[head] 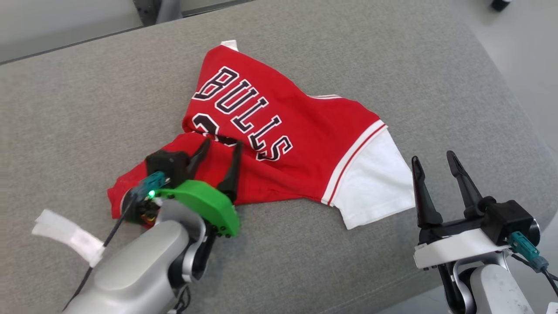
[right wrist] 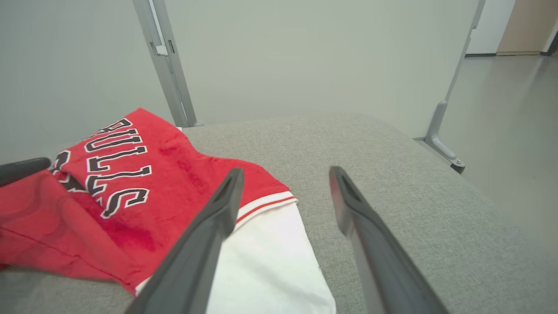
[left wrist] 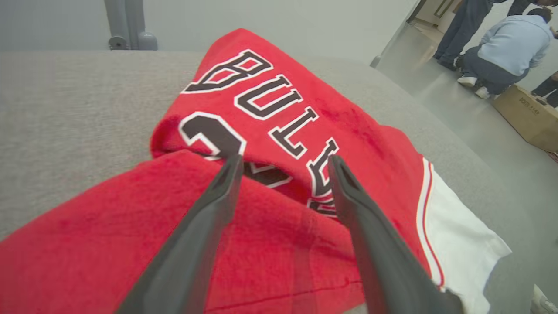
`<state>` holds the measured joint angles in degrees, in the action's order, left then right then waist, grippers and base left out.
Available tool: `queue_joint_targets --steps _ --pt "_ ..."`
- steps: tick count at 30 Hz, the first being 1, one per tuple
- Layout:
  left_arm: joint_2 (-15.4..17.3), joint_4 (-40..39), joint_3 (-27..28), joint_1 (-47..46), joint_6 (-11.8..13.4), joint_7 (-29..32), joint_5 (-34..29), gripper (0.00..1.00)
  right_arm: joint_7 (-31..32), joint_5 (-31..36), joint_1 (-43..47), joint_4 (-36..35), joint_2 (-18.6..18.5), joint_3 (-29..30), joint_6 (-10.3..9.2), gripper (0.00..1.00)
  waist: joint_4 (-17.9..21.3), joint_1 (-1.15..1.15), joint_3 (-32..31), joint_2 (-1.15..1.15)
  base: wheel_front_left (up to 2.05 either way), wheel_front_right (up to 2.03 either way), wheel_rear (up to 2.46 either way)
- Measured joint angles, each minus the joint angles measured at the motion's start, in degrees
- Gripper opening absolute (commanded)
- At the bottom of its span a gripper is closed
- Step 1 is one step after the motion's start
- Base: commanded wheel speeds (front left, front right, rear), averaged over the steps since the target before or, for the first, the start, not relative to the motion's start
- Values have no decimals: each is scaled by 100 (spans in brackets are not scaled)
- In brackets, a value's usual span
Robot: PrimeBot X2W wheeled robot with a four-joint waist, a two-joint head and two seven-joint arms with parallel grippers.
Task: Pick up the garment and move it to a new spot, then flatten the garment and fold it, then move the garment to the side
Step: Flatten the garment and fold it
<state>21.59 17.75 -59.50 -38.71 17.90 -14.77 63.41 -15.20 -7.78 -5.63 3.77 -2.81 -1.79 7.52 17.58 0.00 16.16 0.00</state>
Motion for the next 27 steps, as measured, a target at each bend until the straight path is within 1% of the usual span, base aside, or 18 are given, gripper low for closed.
queue_joint_targets --steps 2,5,9,13,16,19,27 --pt "210 -57 191 249 126 -10 -3 100 0 42 65 4 1 10 0 100 -135 0 -69 0 0 0 0" --pt "456 -85 389 578 218 -19 -1 100 0 82 83 11 -1 21 0 100 -326 0 -159 0 0 0 0" --pt "682 -127 583 832 331 -25 -3 100 0 122 142 26 1 22 0 100 -545 0 -262 0 0 0 0" --pt "860 -208 703 1022 387 -26 43 100 0 147 179 45 0 16 0 100 -681 0 -367 0 0 0 0" --pt "936 -253 722 1056 386 -23 58 100 0 156 182 48 1 11 0 100 -724 0 -407 0 0 0 0" --pt "999 -316 690 1103 328 90 109 100 0 177 185 57 1 -1 0 100 -753 0 -449 0 0 0 0" --pt "1038 -388 601 1114 301 349 170 100 0 181 186 85 0 -24 0 100 -703 0 -446 0 0 0 0"
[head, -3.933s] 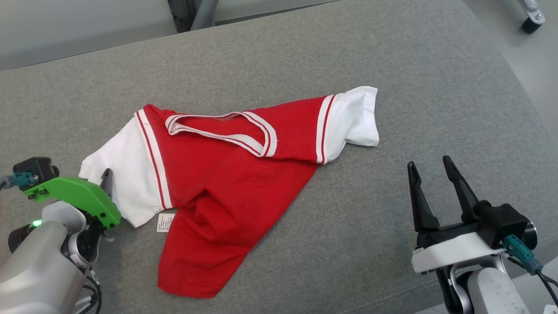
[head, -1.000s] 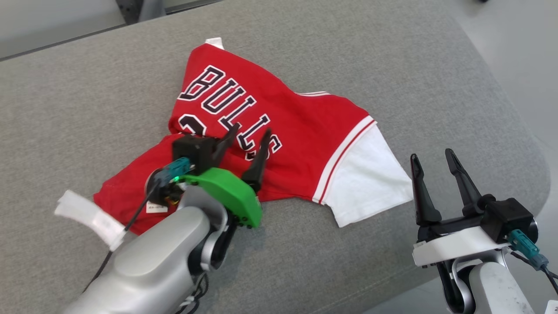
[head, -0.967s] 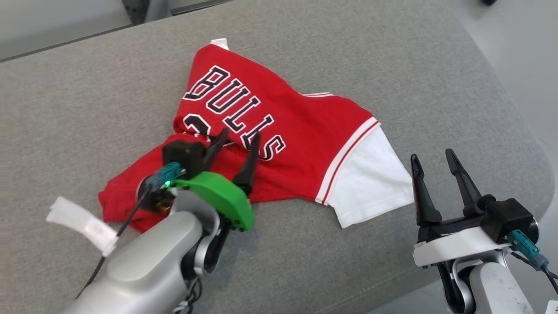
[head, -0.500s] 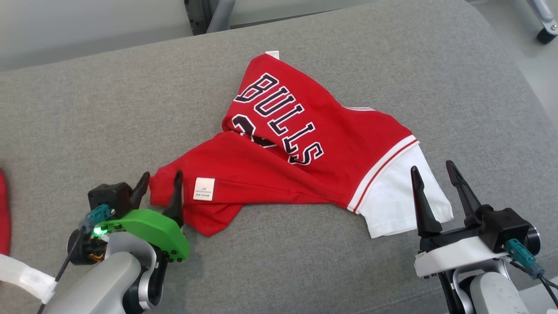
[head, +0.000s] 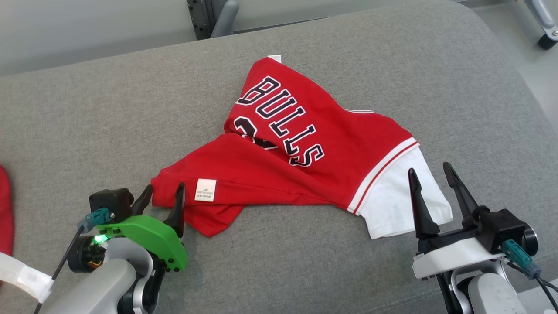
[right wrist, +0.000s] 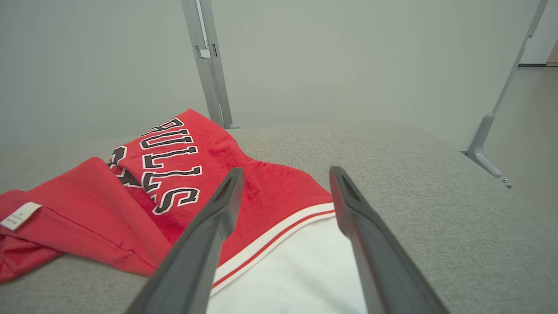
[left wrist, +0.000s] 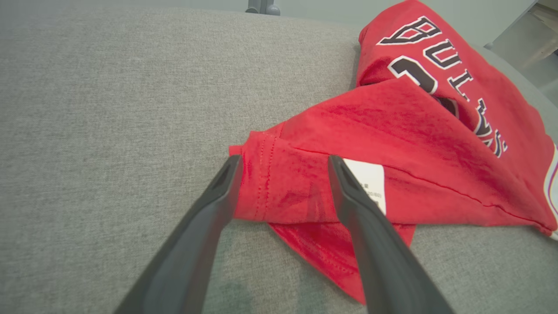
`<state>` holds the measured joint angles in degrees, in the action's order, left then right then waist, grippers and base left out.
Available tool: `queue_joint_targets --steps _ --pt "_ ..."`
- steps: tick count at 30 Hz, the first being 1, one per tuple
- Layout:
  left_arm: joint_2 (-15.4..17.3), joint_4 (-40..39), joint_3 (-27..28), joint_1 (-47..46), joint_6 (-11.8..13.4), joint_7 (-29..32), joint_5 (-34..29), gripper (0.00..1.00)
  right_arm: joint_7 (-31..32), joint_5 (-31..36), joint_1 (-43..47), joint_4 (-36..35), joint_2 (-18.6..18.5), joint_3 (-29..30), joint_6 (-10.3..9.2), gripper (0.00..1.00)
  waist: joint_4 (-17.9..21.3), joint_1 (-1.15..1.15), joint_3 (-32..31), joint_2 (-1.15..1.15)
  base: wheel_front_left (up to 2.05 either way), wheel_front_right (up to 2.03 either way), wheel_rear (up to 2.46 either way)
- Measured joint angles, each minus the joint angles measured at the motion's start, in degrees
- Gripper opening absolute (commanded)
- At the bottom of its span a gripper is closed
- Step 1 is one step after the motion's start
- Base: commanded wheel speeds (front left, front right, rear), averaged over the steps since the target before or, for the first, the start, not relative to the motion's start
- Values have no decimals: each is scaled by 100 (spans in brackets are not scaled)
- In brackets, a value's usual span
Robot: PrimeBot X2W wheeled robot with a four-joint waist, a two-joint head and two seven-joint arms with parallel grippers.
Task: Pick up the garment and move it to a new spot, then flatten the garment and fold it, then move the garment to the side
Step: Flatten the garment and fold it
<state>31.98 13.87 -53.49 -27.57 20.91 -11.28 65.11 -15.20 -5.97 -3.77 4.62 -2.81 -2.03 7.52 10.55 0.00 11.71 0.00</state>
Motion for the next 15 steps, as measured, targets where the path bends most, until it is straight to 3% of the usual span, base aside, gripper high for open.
queue_joint_targets --steps 5,7,10,12,13,15 --pt "3 115 1 -2 -100 97 69 98 0 -2 0 -3 0 -5 0 100 64 0 37 0 0 0 0" --pt "7 168 9 -7 -119 119 101 80 0 -2 0 -5 0 3 0 100 90 0 48 0 0 0 0" --pt "8 261 34 -13 -124 120 146 79 0 -2 1 -5 0 12 0 100 131 0 54 0 0 0 0" --pt "9 300 47 -14 -133 120 163 54 0 -2 1 -4 0 13 0 100 154 0 56 0 0 0 0" --pt "9 311 51 -14 -153 120 171 47 0 -2 1 -4 0 14 0 100 165 0 56 0 0 0 0" --pt "9 338 58 -15 -169 120 177 48 0 -3 1 -4 0 15 0 100 184 0 55 0 0 0 0"
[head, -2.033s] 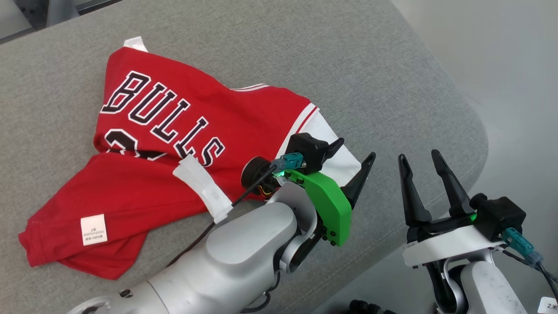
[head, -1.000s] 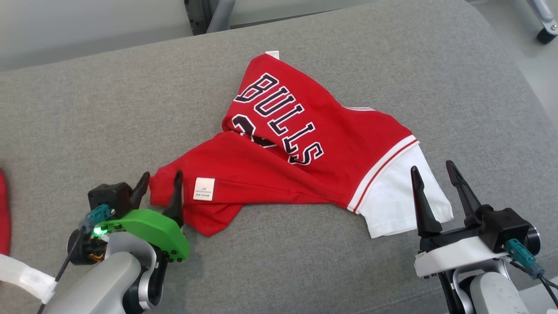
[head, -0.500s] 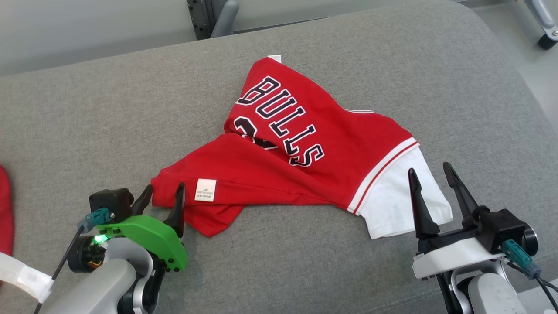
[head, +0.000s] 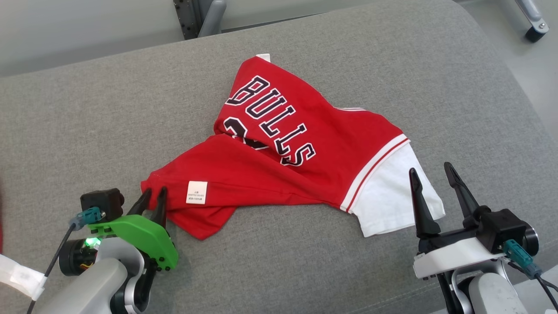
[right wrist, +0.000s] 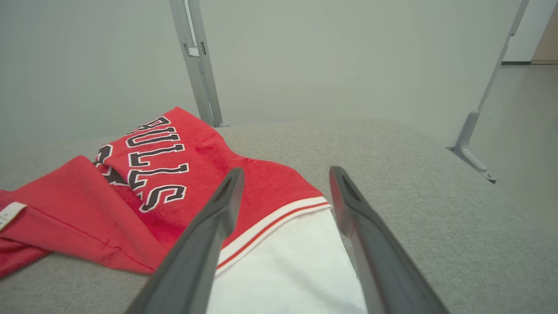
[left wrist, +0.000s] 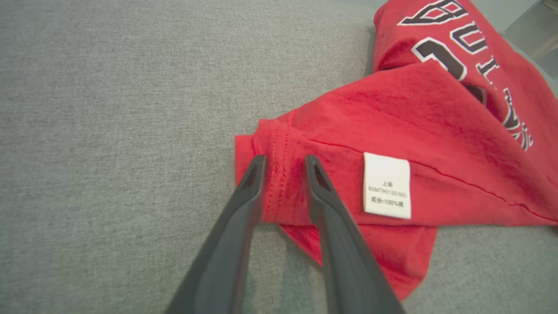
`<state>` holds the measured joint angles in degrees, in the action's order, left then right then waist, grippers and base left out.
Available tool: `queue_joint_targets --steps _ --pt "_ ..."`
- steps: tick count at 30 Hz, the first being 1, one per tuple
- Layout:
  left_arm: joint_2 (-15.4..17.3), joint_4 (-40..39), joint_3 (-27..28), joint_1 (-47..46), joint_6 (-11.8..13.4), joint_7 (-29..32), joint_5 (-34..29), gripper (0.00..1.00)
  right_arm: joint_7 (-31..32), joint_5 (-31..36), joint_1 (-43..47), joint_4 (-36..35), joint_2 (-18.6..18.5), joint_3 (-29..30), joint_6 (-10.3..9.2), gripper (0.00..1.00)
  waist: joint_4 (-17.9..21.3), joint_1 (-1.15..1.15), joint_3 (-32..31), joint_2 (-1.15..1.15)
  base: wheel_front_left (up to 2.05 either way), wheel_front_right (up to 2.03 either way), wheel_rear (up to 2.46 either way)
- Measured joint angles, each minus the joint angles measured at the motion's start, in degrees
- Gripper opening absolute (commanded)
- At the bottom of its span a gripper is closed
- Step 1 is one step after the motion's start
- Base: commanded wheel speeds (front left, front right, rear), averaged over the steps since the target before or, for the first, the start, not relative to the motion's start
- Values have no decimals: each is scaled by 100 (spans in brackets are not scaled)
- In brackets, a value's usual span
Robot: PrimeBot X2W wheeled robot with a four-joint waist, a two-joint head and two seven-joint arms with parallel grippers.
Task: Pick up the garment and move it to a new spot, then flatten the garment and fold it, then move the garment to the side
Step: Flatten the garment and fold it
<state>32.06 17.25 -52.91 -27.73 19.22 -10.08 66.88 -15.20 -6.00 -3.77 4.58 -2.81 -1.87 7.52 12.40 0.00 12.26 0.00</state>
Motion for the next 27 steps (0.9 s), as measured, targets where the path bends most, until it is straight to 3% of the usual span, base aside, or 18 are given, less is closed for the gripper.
queue_joint_targets --steps 2,5,8,13,15,17,19,21,22,23,27 --pt "0 52 13 -3 1 -4 3 72 0 0 0 2 0 0 0 100 14 0 -2 0 0 0 0" --pt "4 122 52 -7 -5 -10 18 76 0 0 0 4 0 1 0 100 33 0 -6 0 0 0 0" --pt "37 172 66 -25 -25 -7 23 90 0 0 0 4 0 11 0 100 38 0 3 0 0 0 0" --pt "62 277 45 -97 -113 77 43 84 0 -1 -1 4 0 11 0 100 49 0 17 0 0 0 0" --pt "56 323 37 -104 -140 92 51 76 0 -9 -1 3 0 11 0 100 53 0 23 0 0 0 0" --pt "38 357 34 -108 -166 121 65 50 0 -10 -1 2 0 11 0 100 57 0 26 0 0 0 0" --pt "20 397 29 -114 -202 134 68 45 0 -11 -1 2 0 8 0 100 64 0 27 0 0 0 0" --pt "11 435 21 -126 -227 142 80 31 0 -21 -1 3 0 9 0 100 70 0 27 0 0 0 0" --pt "2 460 9 -144 -258 143 81 22 0 -25 -1 3 0 12 0 100 70 0 25 0 0 0 0" --pt "-4 464 1 -151 -265 143 81 0 0 -25 -1 3 0 16 0 100 69 0 23 0 0 0 0" --pt "-8 416 3 -173 -292 132 80 0 0 -25 1 4 0 33 0 100 54 0 2 0 0 0 0"
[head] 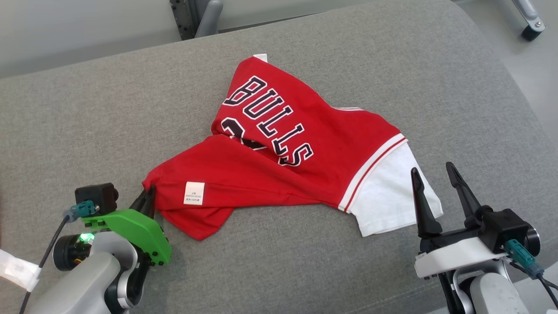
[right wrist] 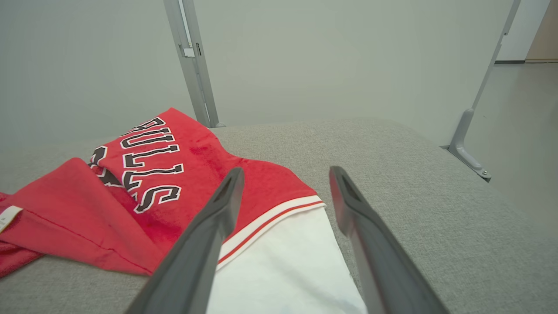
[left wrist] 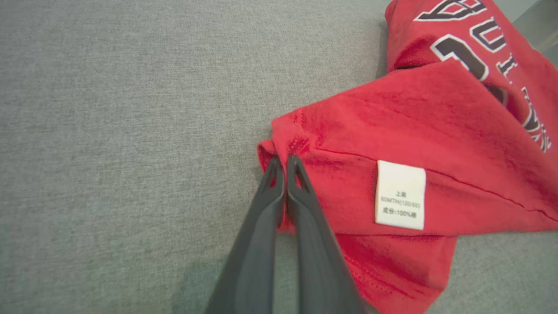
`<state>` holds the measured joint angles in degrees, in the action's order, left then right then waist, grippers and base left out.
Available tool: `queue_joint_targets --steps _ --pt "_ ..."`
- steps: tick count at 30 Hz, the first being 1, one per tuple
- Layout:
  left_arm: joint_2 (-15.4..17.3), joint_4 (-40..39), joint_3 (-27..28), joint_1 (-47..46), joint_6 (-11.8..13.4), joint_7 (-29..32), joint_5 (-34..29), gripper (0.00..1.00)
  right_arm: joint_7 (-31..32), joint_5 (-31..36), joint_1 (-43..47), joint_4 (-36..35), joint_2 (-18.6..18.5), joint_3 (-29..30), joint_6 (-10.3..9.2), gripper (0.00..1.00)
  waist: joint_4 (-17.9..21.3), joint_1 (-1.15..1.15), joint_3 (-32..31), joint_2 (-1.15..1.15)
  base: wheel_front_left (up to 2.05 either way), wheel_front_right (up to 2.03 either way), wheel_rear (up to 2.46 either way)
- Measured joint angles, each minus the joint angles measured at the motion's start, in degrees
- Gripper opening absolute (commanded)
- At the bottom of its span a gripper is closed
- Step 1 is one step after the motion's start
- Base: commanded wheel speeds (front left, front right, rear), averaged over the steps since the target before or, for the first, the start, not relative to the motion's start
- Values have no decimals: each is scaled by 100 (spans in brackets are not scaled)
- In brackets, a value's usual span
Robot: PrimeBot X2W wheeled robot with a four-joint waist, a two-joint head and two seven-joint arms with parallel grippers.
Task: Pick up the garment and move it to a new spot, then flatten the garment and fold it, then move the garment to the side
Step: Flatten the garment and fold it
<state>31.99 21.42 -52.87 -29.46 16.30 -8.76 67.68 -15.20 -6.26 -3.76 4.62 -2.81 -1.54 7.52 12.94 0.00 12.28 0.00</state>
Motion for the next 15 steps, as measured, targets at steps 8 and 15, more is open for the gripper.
queue_joint_targets --steps 8,15 --pt "278 -769 147 91 86 -263 -42 0 0 23 133 -11 1 108 0 100 -111 0 -77 0 0 0 0" --pt "658 -1913 253 1086 416 -504 -38 0 0 86 287 -3 -1 194 0 100 -326 0 -226 0 0 0 0"
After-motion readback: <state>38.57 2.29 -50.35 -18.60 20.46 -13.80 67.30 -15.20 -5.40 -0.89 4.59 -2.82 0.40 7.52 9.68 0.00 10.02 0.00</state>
